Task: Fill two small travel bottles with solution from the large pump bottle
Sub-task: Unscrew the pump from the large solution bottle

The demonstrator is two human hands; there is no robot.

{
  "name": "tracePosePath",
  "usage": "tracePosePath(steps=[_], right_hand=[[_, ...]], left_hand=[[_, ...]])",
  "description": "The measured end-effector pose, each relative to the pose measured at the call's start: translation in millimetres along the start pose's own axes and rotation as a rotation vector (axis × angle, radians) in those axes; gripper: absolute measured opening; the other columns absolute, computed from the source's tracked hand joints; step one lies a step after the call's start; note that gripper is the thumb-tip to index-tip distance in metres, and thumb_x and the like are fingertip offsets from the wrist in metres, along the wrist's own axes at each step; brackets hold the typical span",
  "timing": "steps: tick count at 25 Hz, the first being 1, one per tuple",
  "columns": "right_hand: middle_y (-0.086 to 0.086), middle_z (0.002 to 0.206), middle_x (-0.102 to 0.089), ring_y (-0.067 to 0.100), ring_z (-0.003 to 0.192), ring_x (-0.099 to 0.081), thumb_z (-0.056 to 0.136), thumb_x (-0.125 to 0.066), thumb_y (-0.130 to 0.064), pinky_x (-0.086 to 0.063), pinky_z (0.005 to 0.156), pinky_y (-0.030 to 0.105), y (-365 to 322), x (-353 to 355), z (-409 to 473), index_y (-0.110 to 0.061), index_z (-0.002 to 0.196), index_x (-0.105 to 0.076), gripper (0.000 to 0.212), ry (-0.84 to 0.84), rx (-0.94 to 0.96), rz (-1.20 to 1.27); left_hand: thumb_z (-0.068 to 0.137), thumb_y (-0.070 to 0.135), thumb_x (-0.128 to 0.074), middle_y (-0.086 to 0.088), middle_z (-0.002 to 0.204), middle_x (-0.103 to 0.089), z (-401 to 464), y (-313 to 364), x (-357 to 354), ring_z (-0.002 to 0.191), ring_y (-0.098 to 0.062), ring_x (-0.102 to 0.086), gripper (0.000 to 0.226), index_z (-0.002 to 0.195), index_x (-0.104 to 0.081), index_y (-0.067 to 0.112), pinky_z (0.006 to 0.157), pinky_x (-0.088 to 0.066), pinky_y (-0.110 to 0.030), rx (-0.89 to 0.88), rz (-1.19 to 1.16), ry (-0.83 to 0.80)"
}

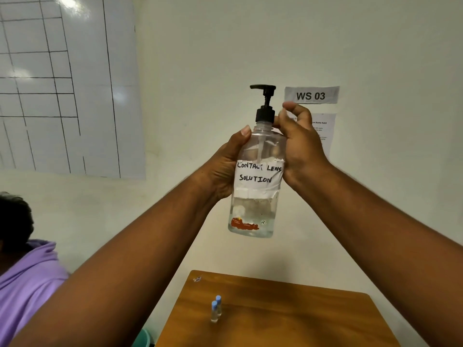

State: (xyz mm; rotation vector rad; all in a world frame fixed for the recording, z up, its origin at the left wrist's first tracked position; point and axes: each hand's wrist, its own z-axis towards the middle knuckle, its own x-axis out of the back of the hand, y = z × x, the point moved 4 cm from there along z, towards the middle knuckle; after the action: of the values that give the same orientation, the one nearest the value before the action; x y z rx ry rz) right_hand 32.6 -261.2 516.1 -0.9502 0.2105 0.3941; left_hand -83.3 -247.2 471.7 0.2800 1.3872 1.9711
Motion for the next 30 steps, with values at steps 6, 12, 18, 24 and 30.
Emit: tracePosePath(steps=[6, 12, 18, 24, 30], right_hand=[[0.010, 0.121, -0.062, 0.027, 0.096, -0.069, 0.101, -0.053, -0.013, -0.061, 0.077, 0.044, 11, 0, -2, -0.031, 0.131, -0.048, 0.035, 0.036, -0.036, -0.025], [0.007, 0.108, -0.076, 0.020, 0.095, -0.072, 0.092, -0.068, -0.020, -0.058, 0.086, 0.042, 19, -12, 0, -0.017, 0.124, -0.054, 0.035, -0.190, -0.048, -0.312], [-0.005, 0.110, -0.074, 0.019, 0.095, -0.062, 0.084, -0.071, -0.025, -0.045, 0.082, 0.036, -7, -5, 22, -0.029, 0.107, -0.070, 0.023, -0.179, -0.078, -0.557], [-0.007, 0.094, -0.069, 0.017, 0.083, -0.054, 0.083, -0.067, -0.022, -0.043, 0.074, 0.031, -55, 33, 41, -0.029, 0.099, -0.072, 0.018, 0.035, 0.024, -0.455], [-0.013, 0.086, -0.064, 0.014, 0.083, -0.053, 0.085, -0.066, -0.030, -0.042, 0.070, 0.028, -14, 169, 49, -0.029, 0.093, -0.069, 0.009, 0.512, -0.026, -0.067]], left_hand=[[0.066, 0.055, -0.084, -0.018, 0.107, -0.072, -4, -6, 16, 0.095, -0.032, -0.069, 0.075, 0.122, -0.065, 0.008, 0.092, -0.055, -0.044, 0.009, -0.017, -0.012], [0.067, 0.058, -0.084, -0.023, 0.114, -0.066, -5, -15, 38, 0.100, -0.038, -0.064, 0.093, 0.136, -0.054, 0.004, 0.099, -0.049, -0.050, 0.001, 0.093, 0.016], [0.052, 0.057, -0.092, -0.016, 0.109, -0.072, -13, -32, 67, 0.090, -0.032, -0.071, 0.079, 0.115, -0.071, 0.014, 0.083, -0.060, -0.045, 0.049, 0.095, 0.038], [0.049, 0.060, -0.092, -0.012, 0.109, -0.071, -4, -64, 97, 0.094, -0.032, -0.069, 0.081, 0.114, -0.072, 0.018, 0.092, -0.055, -0.049, 0.103, 0.117, 0.089], [0.062, 0.061, -0.085, -0.016, 0.109, -0.069, 22, -120, 100, 0.093, -0.028, -0.070, 0.079, 0.122, -0.067, 0.012, 0.085, -0.059, -0.042, 0.061, 0.188, 0.163]])
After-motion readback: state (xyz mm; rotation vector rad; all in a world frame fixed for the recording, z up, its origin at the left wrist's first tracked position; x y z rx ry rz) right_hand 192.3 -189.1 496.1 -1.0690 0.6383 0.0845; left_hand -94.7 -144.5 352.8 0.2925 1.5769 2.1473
